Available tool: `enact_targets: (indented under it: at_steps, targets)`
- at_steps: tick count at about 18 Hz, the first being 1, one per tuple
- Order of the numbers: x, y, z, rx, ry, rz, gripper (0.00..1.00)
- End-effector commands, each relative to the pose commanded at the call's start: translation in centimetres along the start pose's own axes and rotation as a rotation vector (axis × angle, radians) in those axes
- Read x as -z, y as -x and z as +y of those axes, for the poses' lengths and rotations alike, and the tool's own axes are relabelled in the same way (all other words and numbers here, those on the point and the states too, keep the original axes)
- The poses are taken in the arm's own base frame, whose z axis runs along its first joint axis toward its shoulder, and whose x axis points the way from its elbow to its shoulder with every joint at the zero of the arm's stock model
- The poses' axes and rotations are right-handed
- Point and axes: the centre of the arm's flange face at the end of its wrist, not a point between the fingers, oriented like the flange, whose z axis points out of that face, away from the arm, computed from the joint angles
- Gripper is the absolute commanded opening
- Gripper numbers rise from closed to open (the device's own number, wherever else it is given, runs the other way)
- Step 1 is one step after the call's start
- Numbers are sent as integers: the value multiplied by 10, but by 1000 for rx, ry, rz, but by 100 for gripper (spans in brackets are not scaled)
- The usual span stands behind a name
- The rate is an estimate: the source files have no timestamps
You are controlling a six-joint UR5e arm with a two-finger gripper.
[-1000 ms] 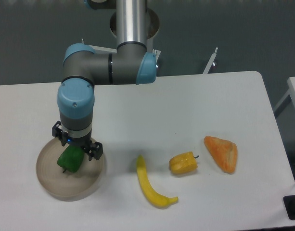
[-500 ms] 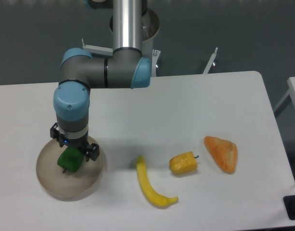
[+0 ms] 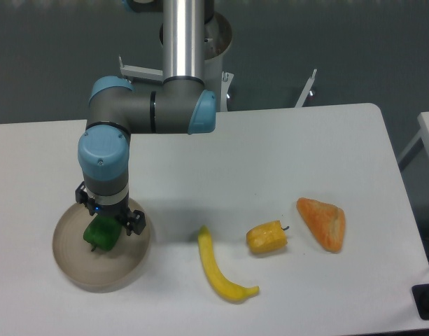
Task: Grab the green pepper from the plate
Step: 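Close the gripper fingers around the green pepper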
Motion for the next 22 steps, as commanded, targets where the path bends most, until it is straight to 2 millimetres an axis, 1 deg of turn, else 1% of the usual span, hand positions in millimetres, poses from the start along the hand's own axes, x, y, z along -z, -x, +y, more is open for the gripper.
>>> enact_targets:
  at_steps: [4, 10, 22]
  targets:
    - [-7, -4, 0, -6, 15, -9, 100]
    - [-10, -10, 0, 7, 20, -2, 100]
    - [-17, -13, -1, 37, 27, 5, 100]
